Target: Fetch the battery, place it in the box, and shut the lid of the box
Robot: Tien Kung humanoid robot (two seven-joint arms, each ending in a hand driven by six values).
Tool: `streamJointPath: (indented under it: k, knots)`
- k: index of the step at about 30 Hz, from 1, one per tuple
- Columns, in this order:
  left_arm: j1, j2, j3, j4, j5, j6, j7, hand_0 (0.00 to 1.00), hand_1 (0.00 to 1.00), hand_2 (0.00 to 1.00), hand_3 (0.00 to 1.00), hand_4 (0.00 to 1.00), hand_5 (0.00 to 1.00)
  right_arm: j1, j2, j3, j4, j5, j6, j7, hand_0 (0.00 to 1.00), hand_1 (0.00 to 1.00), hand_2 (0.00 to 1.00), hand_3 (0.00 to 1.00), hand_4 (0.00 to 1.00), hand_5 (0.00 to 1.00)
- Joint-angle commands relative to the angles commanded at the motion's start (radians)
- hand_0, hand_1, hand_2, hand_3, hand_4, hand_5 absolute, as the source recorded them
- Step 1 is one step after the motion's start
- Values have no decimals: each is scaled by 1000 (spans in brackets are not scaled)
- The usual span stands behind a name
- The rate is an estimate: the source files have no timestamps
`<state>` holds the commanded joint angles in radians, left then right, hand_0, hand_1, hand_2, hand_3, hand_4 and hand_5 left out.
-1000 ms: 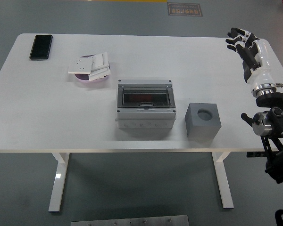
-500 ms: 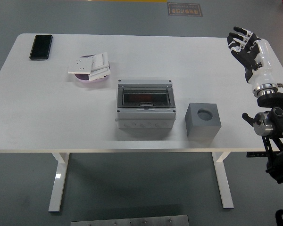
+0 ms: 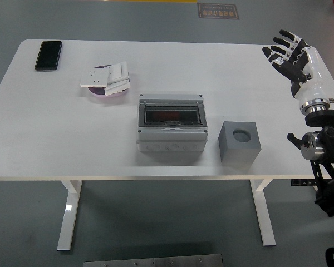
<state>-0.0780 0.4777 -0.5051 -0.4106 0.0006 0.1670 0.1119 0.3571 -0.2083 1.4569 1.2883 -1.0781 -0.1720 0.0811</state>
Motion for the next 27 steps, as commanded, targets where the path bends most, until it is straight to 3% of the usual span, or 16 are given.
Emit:
streamJointPath:
  k: [27]
  knots:
    - [-6, -3, -2, 0, 9, -3, 3, 580, 732, 646, 599, 713, 245, -3, -3, 1, 17, 3, 0, -2, 783, 736, 754, 805, 918, 213]
